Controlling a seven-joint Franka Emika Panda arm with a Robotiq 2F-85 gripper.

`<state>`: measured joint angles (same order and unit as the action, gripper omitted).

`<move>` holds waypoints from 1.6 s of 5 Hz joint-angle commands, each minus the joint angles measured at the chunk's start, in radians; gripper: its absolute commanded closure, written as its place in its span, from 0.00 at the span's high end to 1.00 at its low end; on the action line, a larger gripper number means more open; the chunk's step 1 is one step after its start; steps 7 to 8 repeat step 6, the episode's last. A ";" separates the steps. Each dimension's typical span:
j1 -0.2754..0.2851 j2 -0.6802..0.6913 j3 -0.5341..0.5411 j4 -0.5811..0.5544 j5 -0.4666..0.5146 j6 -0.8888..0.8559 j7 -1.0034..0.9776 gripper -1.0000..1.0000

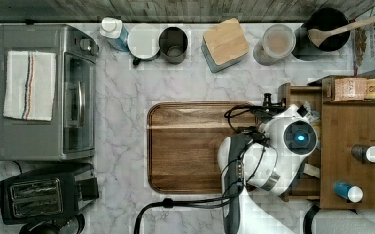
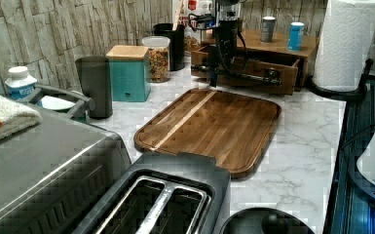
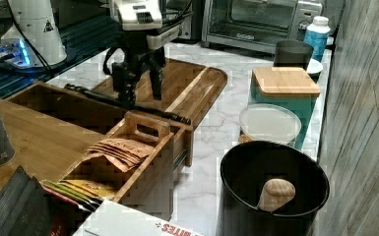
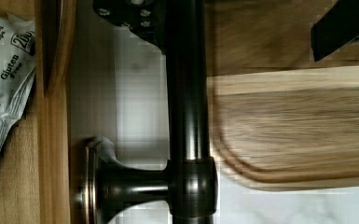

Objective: Open the drawer.

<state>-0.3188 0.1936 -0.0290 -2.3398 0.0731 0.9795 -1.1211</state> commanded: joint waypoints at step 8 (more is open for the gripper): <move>0.201 -0.057 0.305 -0.056 0.055 -0.045 0.212 1.00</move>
